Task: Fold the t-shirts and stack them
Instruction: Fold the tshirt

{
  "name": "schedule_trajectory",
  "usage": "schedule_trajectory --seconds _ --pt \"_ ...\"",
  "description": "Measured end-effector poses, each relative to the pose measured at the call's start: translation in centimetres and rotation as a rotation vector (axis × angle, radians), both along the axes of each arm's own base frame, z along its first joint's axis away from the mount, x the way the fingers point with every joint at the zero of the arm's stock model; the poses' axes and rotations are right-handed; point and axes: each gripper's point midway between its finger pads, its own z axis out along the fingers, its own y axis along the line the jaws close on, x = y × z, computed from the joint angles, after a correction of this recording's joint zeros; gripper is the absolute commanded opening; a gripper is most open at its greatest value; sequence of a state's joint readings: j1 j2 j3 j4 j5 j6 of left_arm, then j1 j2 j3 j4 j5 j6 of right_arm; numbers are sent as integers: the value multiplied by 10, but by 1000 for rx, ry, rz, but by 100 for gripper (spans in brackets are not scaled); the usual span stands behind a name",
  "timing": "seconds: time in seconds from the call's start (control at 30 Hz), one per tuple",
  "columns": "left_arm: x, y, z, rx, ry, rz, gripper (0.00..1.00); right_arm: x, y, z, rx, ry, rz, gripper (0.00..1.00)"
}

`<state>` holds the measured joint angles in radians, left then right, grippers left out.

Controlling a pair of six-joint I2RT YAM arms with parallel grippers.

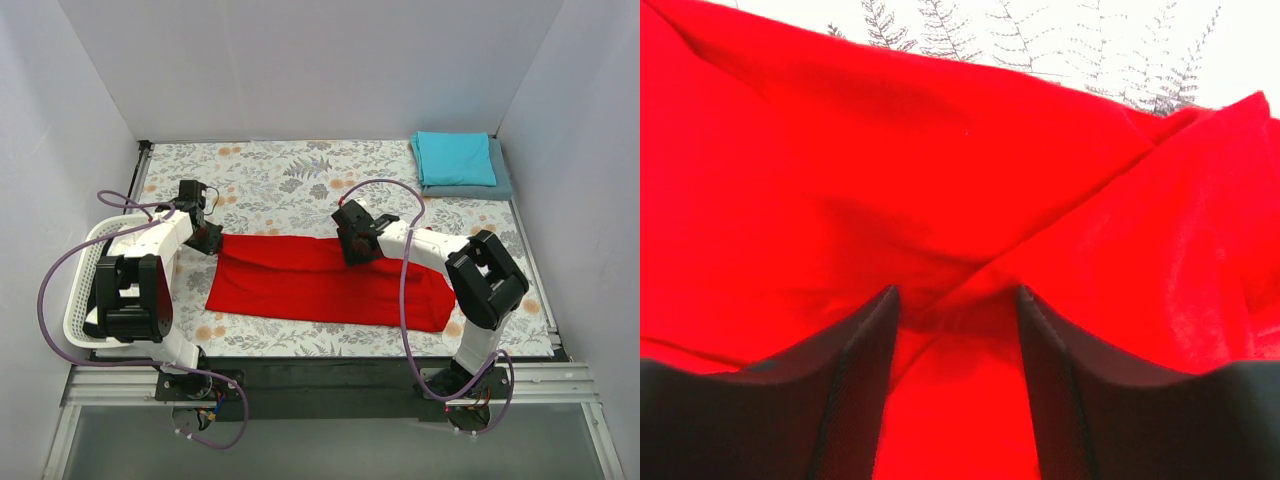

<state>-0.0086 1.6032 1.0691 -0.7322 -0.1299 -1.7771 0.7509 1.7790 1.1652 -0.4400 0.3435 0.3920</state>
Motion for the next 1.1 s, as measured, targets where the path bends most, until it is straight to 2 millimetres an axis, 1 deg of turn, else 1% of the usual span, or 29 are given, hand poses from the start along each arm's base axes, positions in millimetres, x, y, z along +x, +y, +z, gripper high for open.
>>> schedule_trajectory --seconds 0.07,0.1,0.17,0.2,0.27,0.3,0.37,0.4,0.6,0.73,0.8,0.93,1.0,1.1 --pt "0 0 -1 0 4 0 0 1 1 -2 -20 -1 -1 40" --pt "0 0 -2 0 6 -1 0 0 0 -3 -28 0 -3 30" --pt "0 0 -3 1 10 -3 0 -2 -2 -4 -42 1 -7 24" --pt "0 0 -3 1 10 -4 0 -2 -3 -4 -49 0 -10 18" --pt "3 0 0 2 3 -5 0 -1 -5 -3 -58 -6 -16 13" --pt "5 0 2 2 -4 -6 0 0 -5 -1 -62 -9 -18 8" --pt "12 0 7 2 -19 -7 0 3 -6 2 -67 -18 -20 5" --pt "17 0 10 3 -30 -7 0 5 -5 5 -69 -25 -21 1" --pt "43 0 24 6 -87 -17 0 16 -3 19 -71 -63 -29 1" --pt "67 -1 30 4 -133 -31 0 30 -1 36 -61 -98 -36 1" --pt "78 -2 30 2 -156 -38 0 39 -2 44 -53 -120 -46 1" --pt "91 -2 28 -15 -191 -45 0 59 -4 62 -40 -163 -68 1" --pt "98 2 27 -21 -209 -40 0 69 -4 67 -40 -180 -77 1" --pt "107 5 23 -34 -227 -37 0 82 -5 69 -52 -196 -86 1"
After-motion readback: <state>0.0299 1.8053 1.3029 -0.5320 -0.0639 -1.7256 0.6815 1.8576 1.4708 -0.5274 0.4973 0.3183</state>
